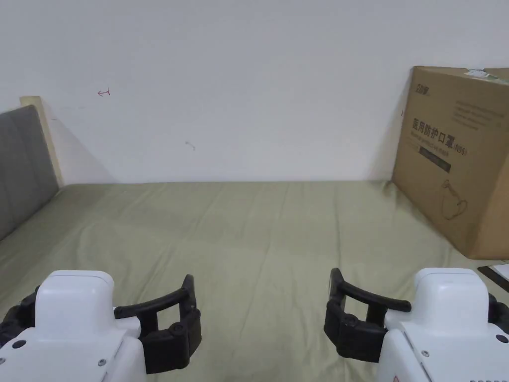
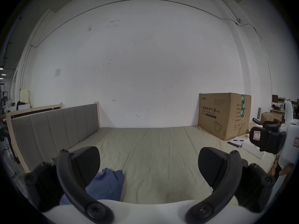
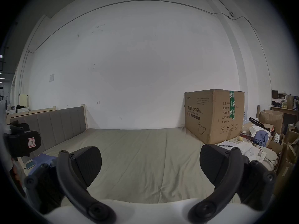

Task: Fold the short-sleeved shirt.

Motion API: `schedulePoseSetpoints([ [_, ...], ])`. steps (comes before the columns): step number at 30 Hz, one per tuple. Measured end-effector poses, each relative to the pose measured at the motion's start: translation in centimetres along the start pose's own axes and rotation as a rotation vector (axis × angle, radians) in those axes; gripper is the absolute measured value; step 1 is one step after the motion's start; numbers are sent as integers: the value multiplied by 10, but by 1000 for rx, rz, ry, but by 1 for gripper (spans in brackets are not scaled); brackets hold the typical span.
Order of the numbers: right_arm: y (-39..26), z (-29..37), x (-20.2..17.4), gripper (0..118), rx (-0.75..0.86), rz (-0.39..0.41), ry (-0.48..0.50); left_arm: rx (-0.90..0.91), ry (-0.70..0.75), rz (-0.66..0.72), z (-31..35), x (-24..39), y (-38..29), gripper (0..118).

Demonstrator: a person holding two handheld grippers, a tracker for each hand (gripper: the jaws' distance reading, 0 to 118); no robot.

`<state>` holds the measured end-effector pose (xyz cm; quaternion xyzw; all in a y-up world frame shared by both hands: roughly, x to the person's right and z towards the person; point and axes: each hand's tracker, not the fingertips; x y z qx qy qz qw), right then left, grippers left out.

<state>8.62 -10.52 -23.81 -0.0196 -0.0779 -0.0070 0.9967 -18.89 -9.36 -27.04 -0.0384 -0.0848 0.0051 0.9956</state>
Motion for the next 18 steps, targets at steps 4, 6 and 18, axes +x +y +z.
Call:
schedulePoseSetpoints([
  [4,-1,0,0,118,-2,2,1,-3,-1,-4,-1,0,-1,118],
  [6,-2,-1,0,118,-5,-1,2,-6,0,-4,-2,0,-2,118],
  [18,0,-1,3,118,-16,-16,-9,-10,-38,86,-5,-6,-4,118],
])
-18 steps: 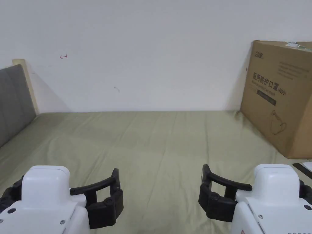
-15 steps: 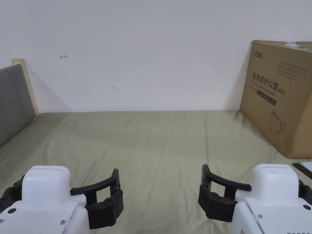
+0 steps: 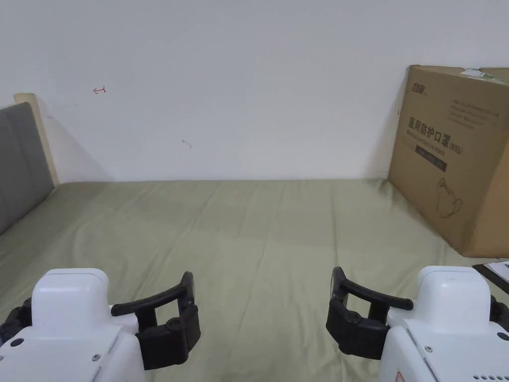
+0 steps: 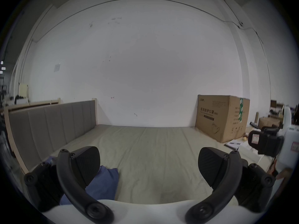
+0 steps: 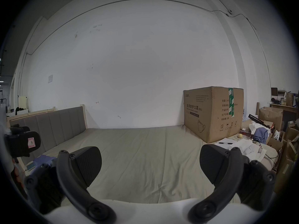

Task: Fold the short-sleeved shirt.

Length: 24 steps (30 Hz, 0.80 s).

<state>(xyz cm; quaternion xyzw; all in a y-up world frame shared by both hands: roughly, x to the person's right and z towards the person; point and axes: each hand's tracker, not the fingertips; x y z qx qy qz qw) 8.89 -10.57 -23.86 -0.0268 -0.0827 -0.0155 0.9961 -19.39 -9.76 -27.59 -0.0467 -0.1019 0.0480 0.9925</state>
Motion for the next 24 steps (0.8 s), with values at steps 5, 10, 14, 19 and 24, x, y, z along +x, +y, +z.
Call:
schedulePoseSetpoints([
  [5,14,11,-22,118,114,268,-31,22,-98,404,-2,-24,-4,118],
  [10,-5,10,-73,118,138,870,-63,23,-181,1021,-14,-55,-40,118],
  [14,-22,3,-88,118,53,863,25,-46,-53,1182,-19,-62,-68,118],
  [19,-5,-3,-72,118,17,545,35,-50,41,910,-18,-56,-51,118],
  [24,13,-8,-21,118,-29,-52,57,47,93,178,-20,-13,-2,118],
])
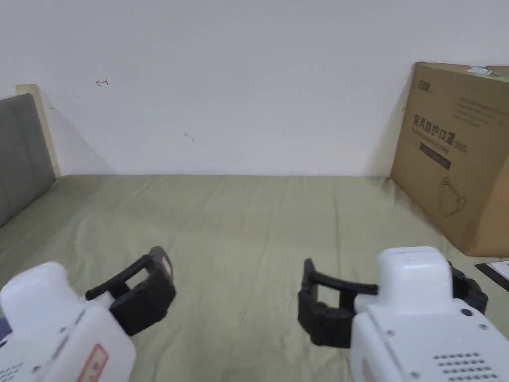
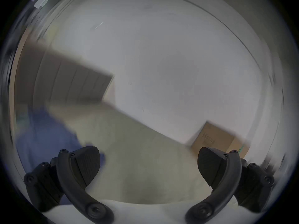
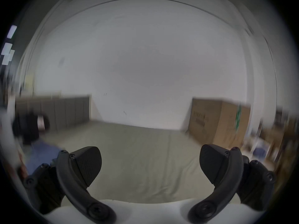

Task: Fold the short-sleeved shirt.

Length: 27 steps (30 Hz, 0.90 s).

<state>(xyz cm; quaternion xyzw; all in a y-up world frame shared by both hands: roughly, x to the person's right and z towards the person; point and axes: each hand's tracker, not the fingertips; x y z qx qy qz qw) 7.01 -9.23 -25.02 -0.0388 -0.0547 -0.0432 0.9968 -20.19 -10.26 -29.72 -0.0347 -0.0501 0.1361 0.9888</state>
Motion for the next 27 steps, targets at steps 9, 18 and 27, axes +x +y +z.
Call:
schedulePoseSetpoints([
  [9,-30,-7,17,118,-65,-26,-83,-21,-128,-152,-2,22,-15,118],
  [18,-17,-3,10,118,14,34,-81,42,-79,-281,3,28,-4,118],
  [27,-15,0,12,46,14,49,-81,36,-60,-330,8,33,-8,12],
])
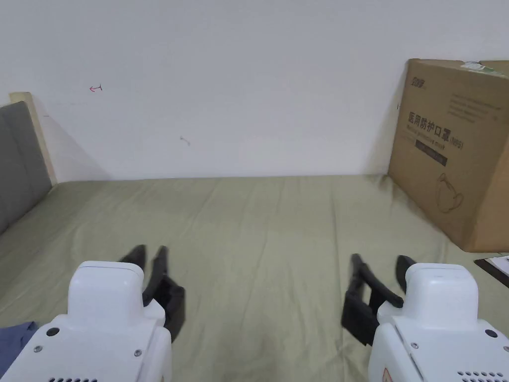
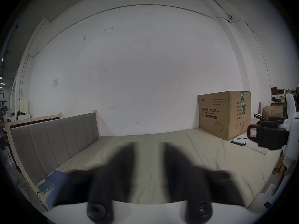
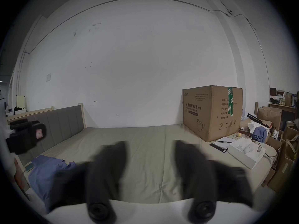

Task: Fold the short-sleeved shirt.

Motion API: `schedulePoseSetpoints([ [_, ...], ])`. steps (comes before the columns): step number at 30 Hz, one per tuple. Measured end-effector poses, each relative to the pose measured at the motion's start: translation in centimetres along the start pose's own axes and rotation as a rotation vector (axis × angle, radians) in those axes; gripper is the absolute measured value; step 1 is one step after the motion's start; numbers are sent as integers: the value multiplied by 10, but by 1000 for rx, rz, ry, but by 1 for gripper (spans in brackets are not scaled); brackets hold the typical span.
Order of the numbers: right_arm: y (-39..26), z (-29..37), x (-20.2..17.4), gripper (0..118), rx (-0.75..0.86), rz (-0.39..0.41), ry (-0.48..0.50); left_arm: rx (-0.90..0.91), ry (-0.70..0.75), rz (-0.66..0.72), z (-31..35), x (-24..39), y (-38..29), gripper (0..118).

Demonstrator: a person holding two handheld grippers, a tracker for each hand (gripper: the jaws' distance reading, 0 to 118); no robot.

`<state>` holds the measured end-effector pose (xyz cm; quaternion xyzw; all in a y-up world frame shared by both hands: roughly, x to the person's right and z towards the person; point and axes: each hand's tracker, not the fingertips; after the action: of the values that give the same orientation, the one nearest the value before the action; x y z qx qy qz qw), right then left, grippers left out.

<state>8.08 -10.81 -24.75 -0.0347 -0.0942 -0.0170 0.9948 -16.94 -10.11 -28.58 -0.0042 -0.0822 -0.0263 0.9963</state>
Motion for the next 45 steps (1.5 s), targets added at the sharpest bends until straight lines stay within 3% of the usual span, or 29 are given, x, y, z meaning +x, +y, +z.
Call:
schedulePoseSetpoints([
  [1,0,-1,1,18,-5,-13,-2,3,2,7,-2,-2,-2,0],
  [4,-3,0,5,0,-12,-58,-5,-22,-55,57,-7,-8,-4,0],
  [8,-5,-1,4,0,-35,-45,0,-26,-28,37,-6,-8,-7,0],
  [12,0,-5,-9,0,-25,-33,69,-50,-32,86,-6,-21,-1,0],
  [17,14,-20,-46,0,-8,-47,242,-39,120,49,7,-50,6,0],
  [22,14,-28,-108,0,-27,-58,463,-49,312,74,45,-102,9,0],
  [25,8,-24,-143,0,-46,-21,572,-57,424,70,66,-129,6,0],
  [29,-3,-18,-172,0,-92,-11,662,-79,478,72,83,-151,3,0],
  [37,-20,-24,-185,0,-151,31,671,-196,470,143,63,-171,-30,0],
  [45,-43,-46,-182,0,-253,47,626,-506,364,276,-34,-211,-106,0],
])
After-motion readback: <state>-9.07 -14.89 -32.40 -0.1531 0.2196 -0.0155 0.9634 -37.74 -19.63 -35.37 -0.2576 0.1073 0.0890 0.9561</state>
